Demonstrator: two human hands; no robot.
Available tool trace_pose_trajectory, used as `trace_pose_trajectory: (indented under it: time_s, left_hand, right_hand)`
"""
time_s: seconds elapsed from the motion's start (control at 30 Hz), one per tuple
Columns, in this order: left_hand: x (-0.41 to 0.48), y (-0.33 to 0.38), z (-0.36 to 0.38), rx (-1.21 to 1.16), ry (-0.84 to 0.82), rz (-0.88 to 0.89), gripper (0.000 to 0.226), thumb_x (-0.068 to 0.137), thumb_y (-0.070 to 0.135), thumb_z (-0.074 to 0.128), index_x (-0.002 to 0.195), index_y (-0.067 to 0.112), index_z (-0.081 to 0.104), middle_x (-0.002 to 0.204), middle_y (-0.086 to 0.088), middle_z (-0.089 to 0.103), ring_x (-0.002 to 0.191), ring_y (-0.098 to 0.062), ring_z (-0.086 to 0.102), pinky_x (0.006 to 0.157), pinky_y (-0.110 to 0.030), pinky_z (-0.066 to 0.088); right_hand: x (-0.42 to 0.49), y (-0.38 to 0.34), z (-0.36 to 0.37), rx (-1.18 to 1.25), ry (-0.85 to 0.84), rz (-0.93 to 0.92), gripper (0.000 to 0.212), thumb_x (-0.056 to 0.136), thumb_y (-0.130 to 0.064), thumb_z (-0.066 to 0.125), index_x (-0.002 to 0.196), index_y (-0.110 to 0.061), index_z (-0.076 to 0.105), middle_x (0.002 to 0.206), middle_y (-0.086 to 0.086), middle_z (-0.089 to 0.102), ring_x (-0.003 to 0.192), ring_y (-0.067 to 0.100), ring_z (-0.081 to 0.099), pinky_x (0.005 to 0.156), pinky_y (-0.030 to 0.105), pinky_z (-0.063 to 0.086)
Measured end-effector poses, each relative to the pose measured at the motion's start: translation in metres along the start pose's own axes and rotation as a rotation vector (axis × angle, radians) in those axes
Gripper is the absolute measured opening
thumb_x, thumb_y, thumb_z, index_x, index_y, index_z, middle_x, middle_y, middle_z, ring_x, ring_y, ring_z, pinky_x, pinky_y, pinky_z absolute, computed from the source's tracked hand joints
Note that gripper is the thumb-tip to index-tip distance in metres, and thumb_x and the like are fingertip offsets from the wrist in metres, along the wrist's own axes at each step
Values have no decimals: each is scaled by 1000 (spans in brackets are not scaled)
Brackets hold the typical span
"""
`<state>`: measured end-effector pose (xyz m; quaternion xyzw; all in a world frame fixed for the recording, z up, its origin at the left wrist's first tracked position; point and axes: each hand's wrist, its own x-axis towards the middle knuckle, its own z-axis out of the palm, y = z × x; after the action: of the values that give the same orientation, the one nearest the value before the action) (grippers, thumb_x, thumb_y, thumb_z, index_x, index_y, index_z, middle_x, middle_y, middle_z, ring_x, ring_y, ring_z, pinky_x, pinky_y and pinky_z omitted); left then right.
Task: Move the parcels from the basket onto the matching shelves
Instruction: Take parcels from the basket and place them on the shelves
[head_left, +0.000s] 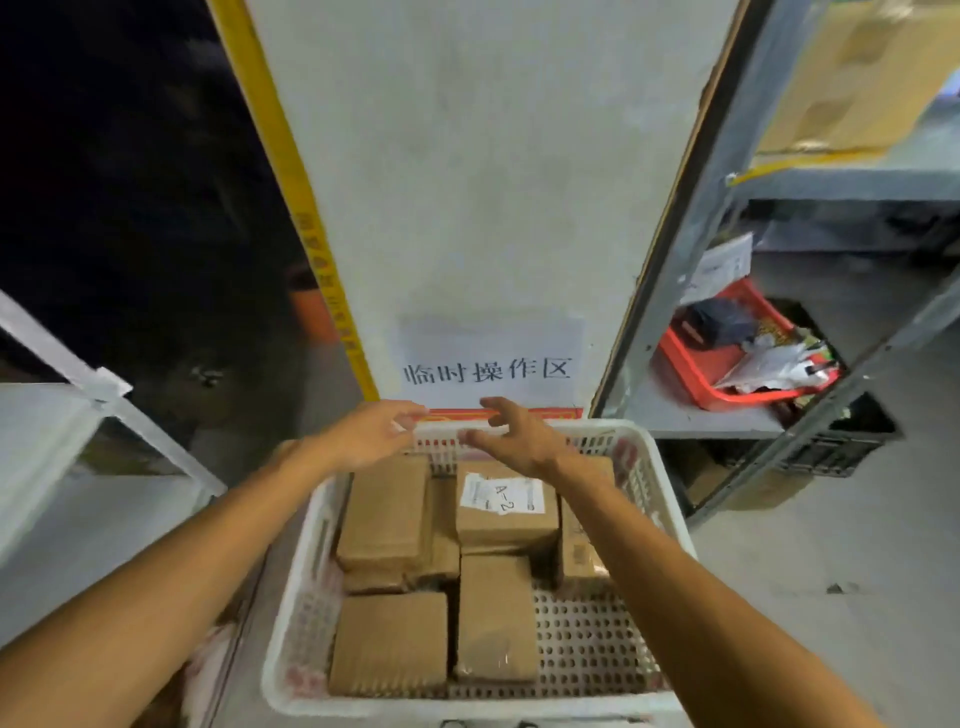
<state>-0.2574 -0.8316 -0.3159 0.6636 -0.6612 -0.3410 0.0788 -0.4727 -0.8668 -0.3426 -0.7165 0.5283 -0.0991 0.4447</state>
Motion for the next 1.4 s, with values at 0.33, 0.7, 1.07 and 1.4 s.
trace_pose_trajectory:
  time_s: [0.33, 0.7, 1.07, 1.4]
  left_hand:
    - [-221, -61, -67, -142, 509, -364, 34, 94, 19, 57, 127, 24, 55, 116, 5, 62, 102, -9, 59, 84, -22, 46]
    - [-514, -58, -82, 28, 972, -758, 36, 88, 12, 64, 123, 20, 59, 101, 1, 65, 89, -20, 66, 80, -24, 48]
    - [-729, -39, -61, 246, 1130, -1061, 38, 91, 17, 61, 128, 21, 56, 111, 2, 66, 87, -12, 65, 84, -27, 50]
    - [-864, -60, -28, 290, 1211, -1184, 36, 91, 17, 62, 127, 21, 58, 117, -3, 66, 95, -13, 66, 88, -33, 53]
  right_hand:
    - [1, -172, 81, -134, -347, -559, 73, 83, -53, 67, 143, -21, 41, 144, 5, 48, 128, 22, 49, 98, 25, 38]
    - [-136, -373, 201, -52, -692, -1048, 69, 84, -44, 69, 144, -26, 39, 146, 2, 43, 126, 16, 46, 89, 23, 38]
    - [-302, -499, 307, -130, -800, -1363, 73, 82, -51, 69, 144, -27, 39, 148, 5, 41, 131, 20, 46, 102, 30, 38]
    - [-401, -560, 411, -173, -893, -1471, 72, 86, -51, 64, 147, -29, 34, 151, 4, 37, 135, 21, 41, 98, 28, 34]
